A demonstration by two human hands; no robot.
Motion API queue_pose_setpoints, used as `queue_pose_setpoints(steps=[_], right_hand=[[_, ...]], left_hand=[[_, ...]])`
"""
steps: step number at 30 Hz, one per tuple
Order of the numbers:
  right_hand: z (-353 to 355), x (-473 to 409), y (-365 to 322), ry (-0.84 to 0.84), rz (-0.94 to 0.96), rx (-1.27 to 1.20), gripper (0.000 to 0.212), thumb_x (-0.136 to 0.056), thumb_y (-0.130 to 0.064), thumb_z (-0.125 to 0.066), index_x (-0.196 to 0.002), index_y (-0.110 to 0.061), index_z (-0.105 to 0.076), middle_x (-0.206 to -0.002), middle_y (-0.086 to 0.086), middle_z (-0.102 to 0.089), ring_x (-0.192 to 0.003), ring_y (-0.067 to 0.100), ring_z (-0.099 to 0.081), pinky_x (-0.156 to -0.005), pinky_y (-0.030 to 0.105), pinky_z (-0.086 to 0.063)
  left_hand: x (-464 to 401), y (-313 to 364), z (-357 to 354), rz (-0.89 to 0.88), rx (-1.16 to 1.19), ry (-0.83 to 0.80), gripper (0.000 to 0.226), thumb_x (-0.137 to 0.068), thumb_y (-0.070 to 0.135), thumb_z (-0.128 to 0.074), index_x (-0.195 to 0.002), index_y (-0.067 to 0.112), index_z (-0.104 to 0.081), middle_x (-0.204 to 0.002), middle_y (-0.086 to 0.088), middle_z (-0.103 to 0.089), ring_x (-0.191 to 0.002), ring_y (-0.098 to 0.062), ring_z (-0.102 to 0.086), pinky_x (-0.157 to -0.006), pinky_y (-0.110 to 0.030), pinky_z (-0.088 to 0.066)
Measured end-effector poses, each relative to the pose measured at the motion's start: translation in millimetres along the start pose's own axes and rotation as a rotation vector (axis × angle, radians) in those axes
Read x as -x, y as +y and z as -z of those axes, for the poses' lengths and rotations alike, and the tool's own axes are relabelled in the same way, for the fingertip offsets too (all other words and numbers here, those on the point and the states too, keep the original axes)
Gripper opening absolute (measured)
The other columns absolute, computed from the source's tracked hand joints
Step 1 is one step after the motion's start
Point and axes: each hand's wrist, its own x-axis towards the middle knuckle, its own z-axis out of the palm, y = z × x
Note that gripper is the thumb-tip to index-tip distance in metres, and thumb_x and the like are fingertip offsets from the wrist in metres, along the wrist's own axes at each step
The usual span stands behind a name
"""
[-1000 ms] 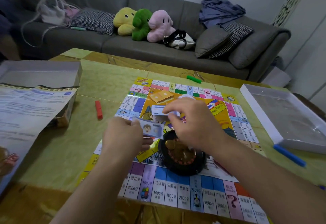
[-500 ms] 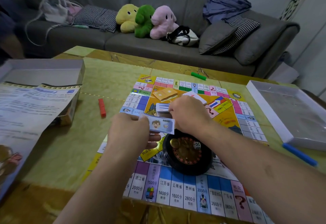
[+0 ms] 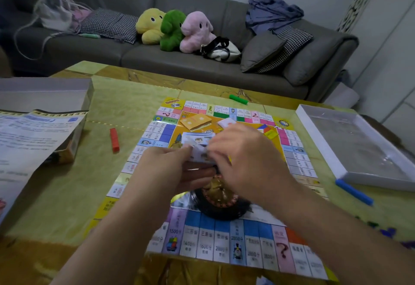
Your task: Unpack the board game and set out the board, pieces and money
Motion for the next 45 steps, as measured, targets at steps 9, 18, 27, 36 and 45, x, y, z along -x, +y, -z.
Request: queue_pose_setpoints(steps=[9,18,27,36,45], right_hand=[[54,71,7,-0.204,-0.210,-0.205,0.016,-0.092,-0.035,-0.073,-0.096,-0.029,-0.058,-0.110,-0.013,-0.061,-0.107,0.011,-0.054,-0.090,0.038,-0.052],[111,125,66,-0.201,-0.462,-0.163,0.020,-0.088,-0.032,-0.081,-0.089,-0.030,-0.061,-0.098,-0.017,-0.061,-0.093,0.004,-0.058,-0.077,0.031,-0.056],[98,166,184,-0.460,-0.842,0.020,0.011,-0.085,-0.033,-0.079,-0.086,-0.031,-0.069,-0.103,-0.010,-0.071,-0.084,0.003,-0.065,-0.069,0.027,-0.055],[98,152,164,-0.460,-0.719,0.215,0.004,-0.095,-0.032,-0.069,-0.092,-0.030,-0.071,-0.095,-0.016,-0.057,-0.104,0.013,-0.056,-0.079,0.033,-0.049],[8,15,65,-0.362,-0.373,-0.042,0.027,-0.099,-0.017,-0.060,-0.124,-0.024,-0.067,-0.121,0.001,-0.066,-0.111,0.024,-0.061,-0.091,0.049,-0.058]], left_hand=[[32,-29,-54,-0.007,-0.113,-0.069,0.037,-0.100,-0.001,-0.056,-0.066,-0.002,-0.071,-0.067,-0.026,-0.073,-0.058,-0.036,-0.074,-0.058,-0.044,-0.065],[53,-55,-115,-0.059,-0.253,-0.324,0.029,-0.107,0.018,-0.050,-0.104,0.000,-0.073,-0.091,-0.018,-0.080,-0.086,-0.031,-0.079,-0.082,-0.044,-0.061],[52,-55,-114,-0.131,-0.413,-0.249,0.023,-0.104,0.013,-0.055,-0.098,0.006,-0.075,-0.088,-0.013,-0.080,-0.085,-0.032,-0.078,-0.075,-0.046,-0.061],[44,-45,-102,-0.117,-0.437,-0.225,0.025,-0.104,0.008,-0.054,-0.093,0.004,-0.076,-0.082,-0.014,-0.078,-0.072,-0.027,-0.071,-0.063,-0.039,-0.055],[13,-21,-44,-0.080,-0.503,0.029,0.022,-0.099,0.010,-0.059,-0.084,0.008,-0.075,-0.075,-0.011,-0.077,-0.064,-0.025,-0.066,-0.050,-0.032,-0.050]])
